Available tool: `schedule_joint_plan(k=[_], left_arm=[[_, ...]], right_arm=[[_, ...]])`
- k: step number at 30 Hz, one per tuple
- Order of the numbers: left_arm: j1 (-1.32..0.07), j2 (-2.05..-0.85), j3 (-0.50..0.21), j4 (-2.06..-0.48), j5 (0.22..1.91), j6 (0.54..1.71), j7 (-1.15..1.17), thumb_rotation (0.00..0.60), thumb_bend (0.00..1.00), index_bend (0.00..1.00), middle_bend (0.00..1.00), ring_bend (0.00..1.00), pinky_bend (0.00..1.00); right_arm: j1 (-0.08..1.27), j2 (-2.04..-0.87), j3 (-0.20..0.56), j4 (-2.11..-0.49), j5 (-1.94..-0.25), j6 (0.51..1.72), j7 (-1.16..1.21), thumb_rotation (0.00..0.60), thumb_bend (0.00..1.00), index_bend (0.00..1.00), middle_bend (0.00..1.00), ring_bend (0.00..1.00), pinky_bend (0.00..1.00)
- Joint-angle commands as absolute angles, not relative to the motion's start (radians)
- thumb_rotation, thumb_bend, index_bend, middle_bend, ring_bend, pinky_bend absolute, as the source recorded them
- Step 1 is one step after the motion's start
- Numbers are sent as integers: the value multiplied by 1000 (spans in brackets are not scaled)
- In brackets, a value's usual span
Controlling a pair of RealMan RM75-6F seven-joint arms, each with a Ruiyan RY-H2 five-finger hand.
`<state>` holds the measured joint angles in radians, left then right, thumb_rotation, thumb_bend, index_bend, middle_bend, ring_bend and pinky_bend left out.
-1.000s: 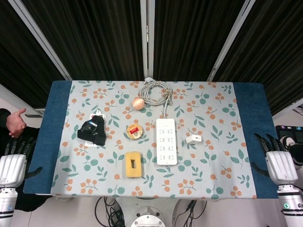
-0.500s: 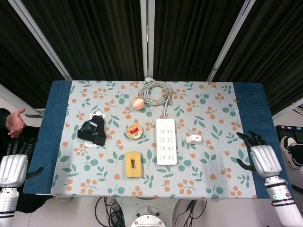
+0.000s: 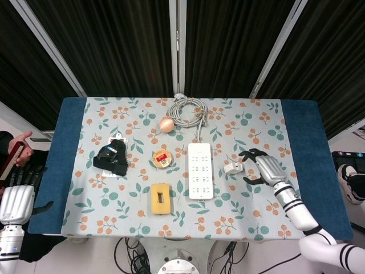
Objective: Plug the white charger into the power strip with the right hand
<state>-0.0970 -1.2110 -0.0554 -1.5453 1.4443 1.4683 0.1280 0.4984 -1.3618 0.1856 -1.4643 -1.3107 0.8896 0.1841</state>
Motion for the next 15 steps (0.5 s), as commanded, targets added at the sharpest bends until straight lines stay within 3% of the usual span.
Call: schedule_joint_plan(k=[1, 15], left_arm=[[-98, -1212, -55, -1542, 1438, 1461, 126, 600, 0, 171, 137, 25, 0], [-107, -1216, -59, -1536, 1431, 1448, 127, 600, 0, 171, 137, 26, 0]], right_arm=[[522, -1405, 192, -1413, -1295, 865, 214, 600, 143, 257, 332, 130, 187], [568, -1467, 180, -1317, -1275, 824, 229, 600, 142, 366, 338, 136, 187]])
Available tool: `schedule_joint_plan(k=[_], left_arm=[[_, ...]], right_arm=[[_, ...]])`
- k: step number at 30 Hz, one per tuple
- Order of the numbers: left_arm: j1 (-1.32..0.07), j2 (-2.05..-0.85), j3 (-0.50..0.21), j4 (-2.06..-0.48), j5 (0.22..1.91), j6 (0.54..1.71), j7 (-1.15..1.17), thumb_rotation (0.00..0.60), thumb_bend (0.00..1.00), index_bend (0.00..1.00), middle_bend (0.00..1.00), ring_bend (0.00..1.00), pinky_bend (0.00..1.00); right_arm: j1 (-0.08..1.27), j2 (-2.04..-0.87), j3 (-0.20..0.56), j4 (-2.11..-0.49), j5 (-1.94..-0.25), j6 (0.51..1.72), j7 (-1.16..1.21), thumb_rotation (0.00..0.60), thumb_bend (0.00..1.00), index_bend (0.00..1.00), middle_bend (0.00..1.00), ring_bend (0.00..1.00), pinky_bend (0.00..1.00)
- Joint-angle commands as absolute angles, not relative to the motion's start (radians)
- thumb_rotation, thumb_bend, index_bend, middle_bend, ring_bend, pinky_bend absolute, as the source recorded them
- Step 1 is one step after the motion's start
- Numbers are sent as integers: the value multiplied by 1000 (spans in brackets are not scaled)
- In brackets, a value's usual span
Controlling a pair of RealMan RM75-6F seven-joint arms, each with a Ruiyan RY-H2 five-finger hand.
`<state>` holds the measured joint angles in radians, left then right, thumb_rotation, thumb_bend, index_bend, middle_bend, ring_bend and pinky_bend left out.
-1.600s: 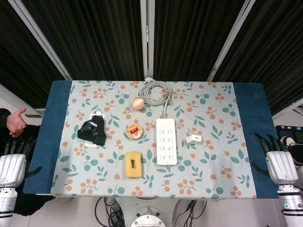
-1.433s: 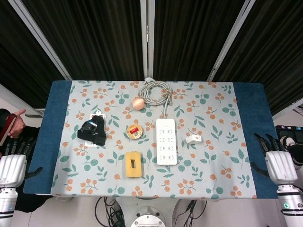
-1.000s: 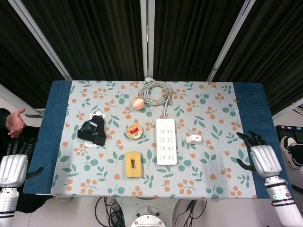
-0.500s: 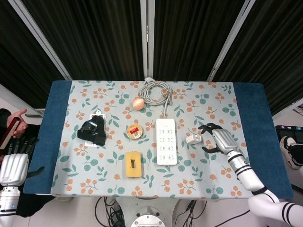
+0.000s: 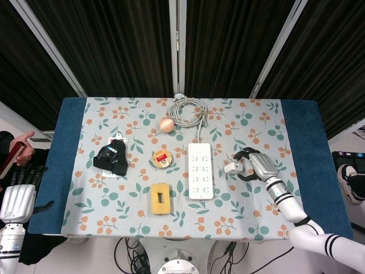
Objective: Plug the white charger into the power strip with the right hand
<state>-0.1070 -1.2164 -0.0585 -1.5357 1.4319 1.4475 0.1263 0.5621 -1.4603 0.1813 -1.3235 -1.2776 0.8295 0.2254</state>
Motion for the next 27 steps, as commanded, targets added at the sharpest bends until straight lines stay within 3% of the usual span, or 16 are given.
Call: schedule_joint_plan(k=[1, 9, 20, 27], left_arm=[[-107, -1216, -59, -1536, 1431, 1449, 127, 600, 0, 171, 137, 26, 0], [-107, -1219, -58, -1532, 1432, 1449, 124, 600, 0, 171, 136, 26, 0], [-106, -1225, -58, -1522, 1428, 1449, 116, 600, 0, 172, 136, 26, 0], [-104, -1226, -57, -1517, 1427, 1449, 109, 600, 0, 171, 136, 26, 0]], right_arm=[[570, -1471, 179, -1313, -1275, 823, 231, 600, 143, 366, 339, 137, 187], [577, -1493, 175, -1279, -1263, 823, 239, 600, 167, 387, 408, 179, 189], [588, -1514, 172, -1251, -1269, 829, 245, 600, 218, 439, 426, 193, 194], [585, -1534, 180, -1231, -1279, 872, 256, 600, 269, 547, 505, 259, 234]])
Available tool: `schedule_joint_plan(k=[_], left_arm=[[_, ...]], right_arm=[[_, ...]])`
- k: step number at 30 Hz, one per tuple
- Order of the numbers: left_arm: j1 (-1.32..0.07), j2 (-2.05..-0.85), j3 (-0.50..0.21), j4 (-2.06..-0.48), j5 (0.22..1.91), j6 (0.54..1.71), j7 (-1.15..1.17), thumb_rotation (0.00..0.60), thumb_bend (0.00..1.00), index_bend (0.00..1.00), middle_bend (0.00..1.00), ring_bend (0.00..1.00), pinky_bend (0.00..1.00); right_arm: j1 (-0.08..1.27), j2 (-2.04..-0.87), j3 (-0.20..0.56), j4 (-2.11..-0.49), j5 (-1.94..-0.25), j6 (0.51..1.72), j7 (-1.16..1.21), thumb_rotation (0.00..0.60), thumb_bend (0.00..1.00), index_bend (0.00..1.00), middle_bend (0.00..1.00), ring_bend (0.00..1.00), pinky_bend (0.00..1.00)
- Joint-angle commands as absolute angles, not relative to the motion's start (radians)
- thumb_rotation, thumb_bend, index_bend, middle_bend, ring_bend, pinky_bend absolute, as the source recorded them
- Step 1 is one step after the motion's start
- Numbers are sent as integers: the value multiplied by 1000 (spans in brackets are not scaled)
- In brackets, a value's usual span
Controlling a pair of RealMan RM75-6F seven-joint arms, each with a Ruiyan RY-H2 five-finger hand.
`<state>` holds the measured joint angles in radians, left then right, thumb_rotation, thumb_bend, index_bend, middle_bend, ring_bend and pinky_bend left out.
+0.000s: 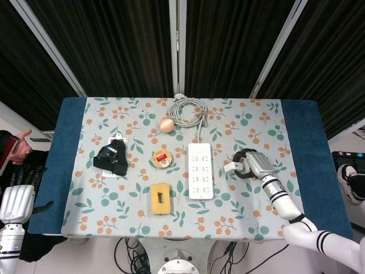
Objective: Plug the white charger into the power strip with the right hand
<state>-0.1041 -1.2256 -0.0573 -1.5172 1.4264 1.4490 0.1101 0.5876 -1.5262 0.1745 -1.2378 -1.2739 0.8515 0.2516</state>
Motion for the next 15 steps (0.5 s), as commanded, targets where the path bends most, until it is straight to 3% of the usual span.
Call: schedule_joint_plan(k=[1, 8, 15], left_arm=[[-104, -1225, -57, -1517, 1427, 1449, 109, 600, 0, 171, 137, 26, 0], [-102, -1218, -56, -1519, 1430, 1453, 107, 600, 0, 171, 136, 26, 0], [-99, -1217, -53, -1526, 1447, 1468, 109, 600, 0, 171, 136, 26, 0]], right_arm=[[583, -1535, 182, -1231, -1282, 884, 255, 600, 287, 579, 534, 281, 244], [622, -1397, 201, -1383, -1309, 876, 143, 600, 327, 666, 597, 341, 256], [759, -1255, 265, -1604, -1102, 734, -149, 600, 358, 723, 620, 379, 258]])
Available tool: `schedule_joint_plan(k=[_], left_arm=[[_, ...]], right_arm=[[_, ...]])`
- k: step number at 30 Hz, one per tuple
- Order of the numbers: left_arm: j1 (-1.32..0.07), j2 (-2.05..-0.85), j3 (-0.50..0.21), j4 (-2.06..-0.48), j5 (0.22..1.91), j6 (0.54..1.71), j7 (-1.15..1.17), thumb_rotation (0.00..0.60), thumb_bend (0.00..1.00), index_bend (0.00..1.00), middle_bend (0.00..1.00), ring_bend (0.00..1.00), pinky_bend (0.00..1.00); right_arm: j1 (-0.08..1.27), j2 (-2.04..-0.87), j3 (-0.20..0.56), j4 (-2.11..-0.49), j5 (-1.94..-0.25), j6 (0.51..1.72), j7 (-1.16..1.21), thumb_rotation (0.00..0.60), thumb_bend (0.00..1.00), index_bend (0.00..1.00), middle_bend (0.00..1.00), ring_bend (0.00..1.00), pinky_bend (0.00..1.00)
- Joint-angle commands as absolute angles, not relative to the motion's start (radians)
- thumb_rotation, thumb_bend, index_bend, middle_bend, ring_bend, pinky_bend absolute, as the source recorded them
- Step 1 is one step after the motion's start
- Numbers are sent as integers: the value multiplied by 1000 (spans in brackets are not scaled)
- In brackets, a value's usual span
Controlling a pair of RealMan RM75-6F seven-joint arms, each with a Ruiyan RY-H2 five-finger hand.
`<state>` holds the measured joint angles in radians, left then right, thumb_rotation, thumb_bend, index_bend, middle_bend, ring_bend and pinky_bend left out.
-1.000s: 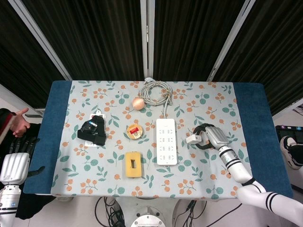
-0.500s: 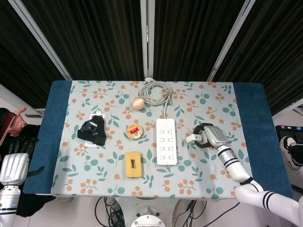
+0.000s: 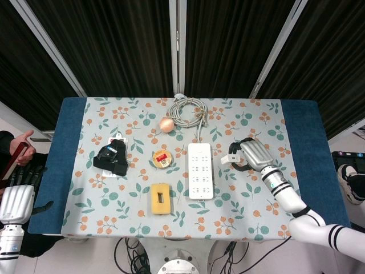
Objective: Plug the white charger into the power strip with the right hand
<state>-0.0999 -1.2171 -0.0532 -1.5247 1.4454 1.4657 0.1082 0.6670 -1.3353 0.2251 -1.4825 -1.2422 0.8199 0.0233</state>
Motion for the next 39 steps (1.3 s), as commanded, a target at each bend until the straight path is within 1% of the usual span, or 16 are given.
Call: schedule_joint_plan(k=[1, 5, 9, 13, 18, 26, 39], left_arm=[[-98, -1217, -52, -1527, 1448, 1470, 109, 600, 0, 171, 136, 26, 0], [-94, -1219, -50, -1525, 1456, 1480, 106, 600, 0, 171, 136, 26, 0], [-93, -1221, -48, -1518, 1460, 1482, 98, 600, 0, 171, 136, 26, 0], [-93, -1226, -47, -1508, 1462, 1478, 87, 600, 0, 171, 136, 26, 0], [-95, -1234, -46, -1491, 1466, 1476, 72, 600, 0, 172, 136, 26, 0], [-94, -1242, -47, -1471, 1462, 1472, 52, 600, 0, 171, 136, 26, 0], [-98, -1248, -50, -1457, 1458, 1465, 43, 600, 0, 171, 136, 26, 0]], right_arm=[[778, -1256, 267, -1618, -1064, 728, -188, 600, 368, 729, 623, 383, 261], [866, -1289, 253, -1644, -878, 735, -351, 600, 391, 738, 631, 393, 265], [938, -1333, 234, -1651, -713, 783, -468, 600, 401, 740, 634, 394, 264], [995, -1369, 217, -1653, -592, 822, -544, 600, 406, 741, 637, 394, 264], [1054, -1414, 204, -1615, -490, 846, -597, 600, 406, 744, 640, 394, 262], [1093, -1457, 180, -1542, -404, 846, -621, 600, 408, 748, 643, 394, 253], [1116, -1468, 174, -1516, -389, 833, -603, 600, 408, 748, 643, 394, 250]])
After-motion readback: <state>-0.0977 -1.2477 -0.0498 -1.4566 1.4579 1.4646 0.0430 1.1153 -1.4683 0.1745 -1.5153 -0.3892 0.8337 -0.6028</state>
